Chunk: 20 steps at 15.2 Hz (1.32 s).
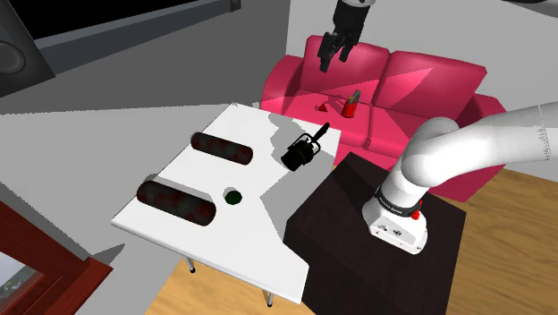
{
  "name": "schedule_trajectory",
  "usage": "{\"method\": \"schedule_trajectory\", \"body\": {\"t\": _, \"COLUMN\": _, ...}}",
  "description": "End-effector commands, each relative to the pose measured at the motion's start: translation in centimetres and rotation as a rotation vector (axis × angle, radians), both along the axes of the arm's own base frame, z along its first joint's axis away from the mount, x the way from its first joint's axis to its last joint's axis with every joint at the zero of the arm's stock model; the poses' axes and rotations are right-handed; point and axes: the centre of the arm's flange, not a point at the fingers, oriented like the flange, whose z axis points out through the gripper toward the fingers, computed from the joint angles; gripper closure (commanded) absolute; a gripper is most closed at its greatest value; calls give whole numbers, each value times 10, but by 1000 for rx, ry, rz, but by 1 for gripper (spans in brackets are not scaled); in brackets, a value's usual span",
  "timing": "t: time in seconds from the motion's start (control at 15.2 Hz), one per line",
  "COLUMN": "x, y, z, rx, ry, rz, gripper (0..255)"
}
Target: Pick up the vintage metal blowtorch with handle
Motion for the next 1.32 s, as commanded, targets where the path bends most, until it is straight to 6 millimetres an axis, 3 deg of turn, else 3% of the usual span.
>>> {"method": "schedule_trajectory", "body": {"t": 0.0, "x": 0, "y": 0, "z": 0, "rx": 0, "ry": 0, "rz": 0, "gripper": 0}}
{"method": "schedule_trajectory", "body": {"t": 1.25, "x": 46, "y": -98, "z": -221, "rx": -170, "ry": 128, "rz": 491, "gripper": 0}}
